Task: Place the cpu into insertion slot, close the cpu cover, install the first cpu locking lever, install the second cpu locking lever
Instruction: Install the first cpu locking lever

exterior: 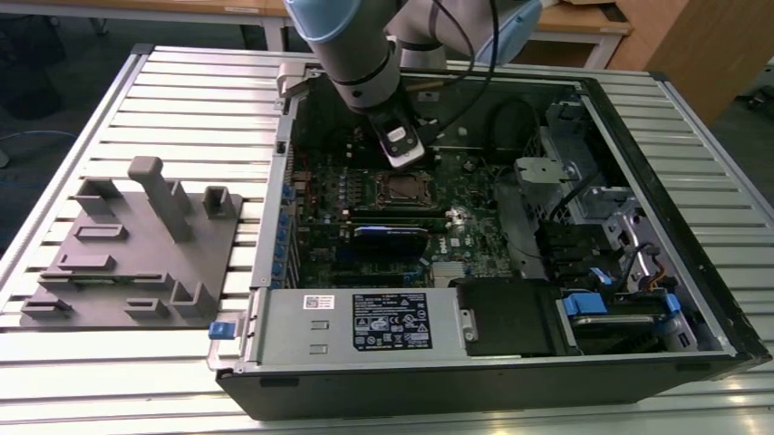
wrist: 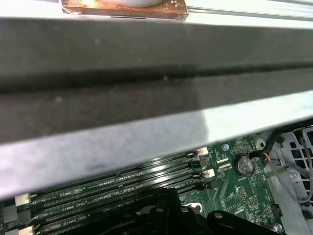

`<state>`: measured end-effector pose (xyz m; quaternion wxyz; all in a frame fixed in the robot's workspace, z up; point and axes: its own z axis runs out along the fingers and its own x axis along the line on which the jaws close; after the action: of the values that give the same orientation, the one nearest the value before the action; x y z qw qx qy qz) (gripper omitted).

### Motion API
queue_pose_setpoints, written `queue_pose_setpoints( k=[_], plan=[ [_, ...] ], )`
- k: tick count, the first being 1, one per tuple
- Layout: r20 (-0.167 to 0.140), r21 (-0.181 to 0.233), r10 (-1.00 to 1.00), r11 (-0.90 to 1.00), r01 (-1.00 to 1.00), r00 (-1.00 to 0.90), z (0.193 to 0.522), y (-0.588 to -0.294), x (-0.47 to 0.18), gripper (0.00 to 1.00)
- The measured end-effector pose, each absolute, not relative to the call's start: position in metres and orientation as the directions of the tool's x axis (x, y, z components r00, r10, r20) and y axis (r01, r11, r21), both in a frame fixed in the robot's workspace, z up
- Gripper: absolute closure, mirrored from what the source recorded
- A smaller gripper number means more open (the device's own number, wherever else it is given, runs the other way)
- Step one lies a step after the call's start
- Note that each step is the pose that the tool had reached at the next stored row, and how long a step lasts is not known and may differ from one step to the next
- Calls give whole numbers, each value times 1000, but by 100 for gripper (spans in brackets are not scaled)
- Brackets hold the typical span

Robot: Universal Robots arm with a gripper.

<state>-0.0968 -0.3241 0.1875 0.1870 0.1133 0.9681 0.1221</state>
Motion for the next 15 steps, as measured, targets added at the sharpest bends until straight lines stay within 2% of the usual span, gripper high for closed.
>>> queue_pose_setpoints(
  k=[15],
  plan=[
    [-335,279,266,944,175,-904,181,-324,-96,90]
  ],
)
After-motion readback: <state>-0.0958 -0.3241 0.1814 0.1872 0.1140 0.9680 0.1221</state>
